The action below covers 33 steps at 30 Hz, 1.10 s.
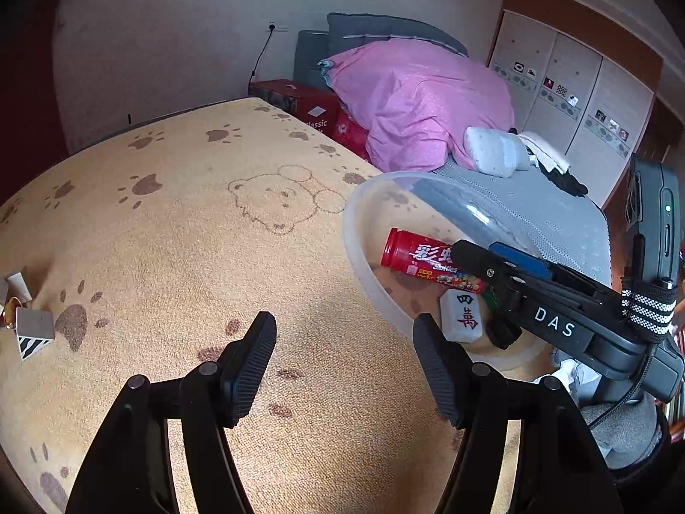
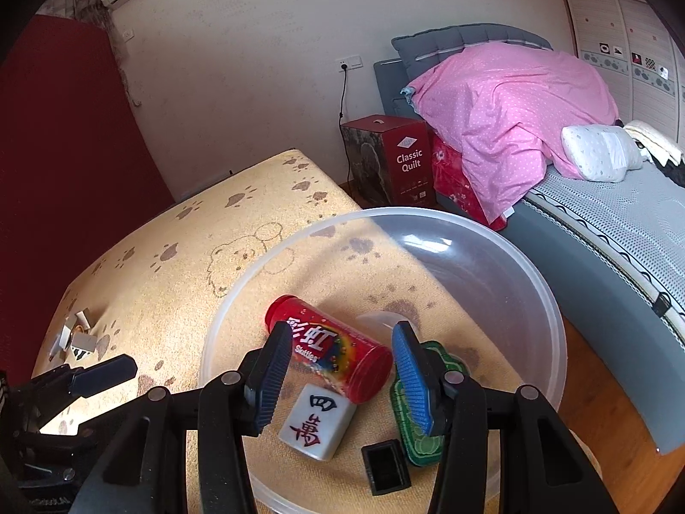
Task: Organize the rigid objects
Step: 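Lower the white mahjong tile into the bowl and open the left gripper, then move the left gripper to the brown wooden block and grasp it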
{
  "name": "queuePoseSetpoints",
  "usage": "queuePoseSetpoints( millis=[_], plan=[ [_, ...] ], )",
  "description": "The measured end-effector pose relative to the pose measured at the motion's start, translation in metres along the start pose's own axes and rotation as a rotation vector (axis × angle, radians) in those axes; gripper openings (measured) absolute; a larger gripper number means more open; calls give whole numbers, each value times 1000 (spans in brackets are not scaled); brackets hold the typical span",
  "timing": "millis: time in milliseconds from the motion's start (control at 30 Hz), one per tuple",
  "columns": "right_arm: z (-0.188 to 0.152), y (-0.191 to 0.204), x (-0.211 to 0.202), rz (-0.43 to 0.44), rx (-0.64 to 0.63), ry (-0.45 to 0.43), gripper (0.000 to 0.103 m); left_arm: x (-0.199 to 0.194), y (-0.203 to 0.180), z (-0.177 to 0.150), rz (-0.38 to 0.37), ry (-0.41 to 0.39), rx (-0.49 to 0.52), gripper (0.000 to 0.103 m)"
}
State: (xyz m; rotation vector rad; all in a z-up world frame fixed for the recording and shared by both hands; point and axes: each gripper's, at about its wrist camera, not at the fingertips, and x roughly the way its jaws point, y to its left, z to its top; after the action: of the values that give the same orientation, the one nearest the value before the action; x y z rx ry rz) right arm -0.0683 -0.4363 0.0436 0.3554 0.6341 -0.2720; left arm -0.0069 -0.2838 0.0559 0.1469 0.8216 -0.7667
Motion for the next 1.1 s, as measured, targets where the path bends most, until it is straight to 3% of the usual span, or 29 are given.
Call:
queuePoseSetpoints(
  millis=[533,1100],
  plan=[
    [-4,57,-6,47,-125,-13,61,-33,77,-18,103,-34,-150,73],
    [-33,126,8,181,-237,94,66,-64,166,-53,261,-35,-358,79]
  ],
)
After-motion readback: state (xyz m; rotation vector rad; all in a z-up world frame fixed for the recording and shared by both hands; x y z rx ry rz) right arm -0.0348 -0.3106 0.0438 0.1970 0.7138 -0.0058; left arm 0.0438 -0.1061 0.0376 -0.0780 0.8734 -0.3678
